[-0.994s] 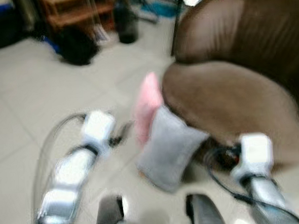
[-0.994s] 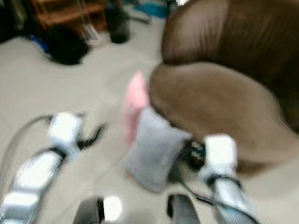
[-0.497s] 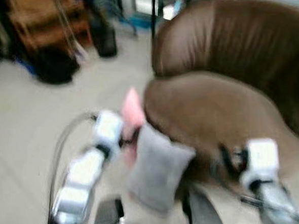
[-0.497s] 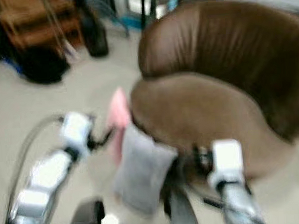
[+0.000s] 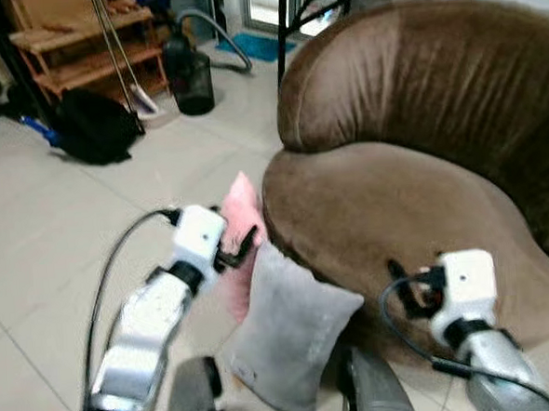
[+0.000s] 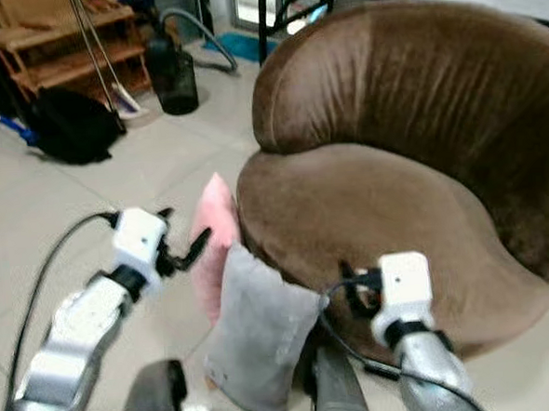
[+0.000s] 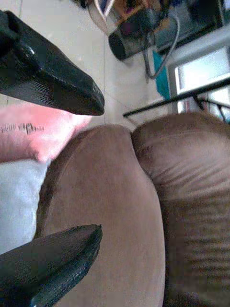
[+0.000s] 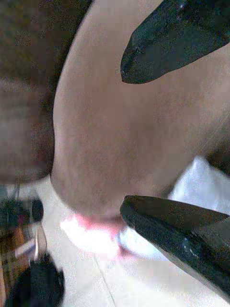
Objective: Move the pillow to the sofa from floor
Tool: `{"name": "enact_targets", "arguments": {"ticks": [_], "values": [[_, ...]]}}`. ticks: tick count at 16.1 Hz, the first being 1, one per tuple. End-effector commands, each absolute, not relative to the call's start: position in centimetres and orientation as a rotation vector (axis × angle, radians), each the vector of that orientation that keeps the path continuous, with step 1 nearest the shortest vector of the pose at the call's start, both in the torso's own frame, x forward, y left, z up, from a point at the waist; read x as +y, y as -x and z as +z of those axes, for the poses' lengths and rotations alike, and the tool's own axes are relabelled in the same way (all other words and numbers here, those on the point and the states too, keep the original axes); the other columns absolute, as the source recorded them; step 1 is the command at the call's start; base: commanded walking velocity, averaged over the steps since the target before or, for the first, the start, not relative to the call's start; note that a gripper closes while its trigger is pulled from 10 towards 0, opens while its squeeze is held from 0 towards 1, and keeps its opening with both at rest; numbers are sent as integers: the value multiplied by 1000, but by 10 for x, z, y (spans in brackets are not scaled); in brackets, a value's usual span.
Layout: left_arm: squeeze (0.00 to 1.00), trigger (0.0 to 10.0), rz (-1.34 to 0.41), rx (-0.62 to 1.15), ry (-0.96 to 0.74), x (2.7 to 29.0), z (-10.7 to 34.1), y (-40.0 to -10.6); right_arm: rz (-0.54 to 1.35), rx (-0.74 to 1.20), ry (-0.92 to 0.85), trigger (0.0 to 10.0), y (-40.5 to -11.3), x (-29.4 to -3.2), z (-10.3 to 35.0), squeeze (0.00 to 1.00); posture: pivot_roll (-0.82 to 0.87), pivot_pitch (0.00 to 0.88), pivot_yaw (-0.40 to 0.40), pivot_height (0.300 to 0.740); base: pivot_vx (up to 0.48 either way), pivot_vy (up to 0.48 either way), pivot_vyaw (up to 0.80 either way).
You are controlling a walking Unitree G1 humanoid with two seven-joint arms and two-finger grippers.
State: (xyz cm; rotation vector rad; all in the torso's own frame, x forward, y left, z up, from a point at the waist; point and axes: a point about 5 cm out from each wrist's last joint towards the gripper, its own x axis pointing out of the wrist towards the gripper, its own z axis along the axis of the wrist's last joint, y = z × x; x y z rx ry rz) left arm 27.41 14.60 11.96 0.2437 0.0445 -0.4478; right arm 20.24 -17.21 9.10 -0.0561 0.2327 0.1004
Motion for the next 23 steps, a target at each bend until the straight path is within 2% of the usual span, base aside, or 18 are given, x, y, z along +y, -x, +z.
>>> {"name": "enact_targets", "arguments": {"ticks": [1,7,8,9,12,14,17,20,21,23], "values": [[0,10000,-434,44,-246,150,119,-273,116,240,26,10000,-203,-170,88,0,-13,23,-17,505,0,0,0],[0,10000,-470,65,-258,155,116,-270,155,266,1,10000,-220,-164,75,0,3,58,-6,460,0,0,0],[0,10000,-487,65,-255,158,115,-267,174,296,-7,10000,-227,-158,68,318,6,68,-5,460,0,0,0],[0,10000,-509,63,-261,159,115,-265,163,314,-10,10000,-233,-156,64,1000,11,79,-7,460,0,0,0],[0,10000,-593,51,-290,165,112,-256,110,404,-163,10000,-262,-144,42,1000,34,124,-15,460,0,0,0],[0,10000,-611,54,-291,164,111,-253,120,425,-201,10000,-266,-140,38,1000,35,137,-18,460,0,0,0],[0,10000,-687,23,-260,155,116,-243,37,477,-343,10000,-277,-140,22,1000,75,181,-15,460,0,0,0],[0,10000,-740,-1,-222,154,131,-244,14,417,-423,10000,-287,-137,29,1000,95,217,33,460,0,0,0],[0,10000,-777,-16,-209,153,139,-247,-8,363,-484,10000,-298,-139,37,1000,116,249,54,460,0,0,0],[0,10000,-810,-17,-206,154,147,-251,-14,282,-587,10000,-306,-141,49,1000,124,258,64,460,0,0,0]]}}
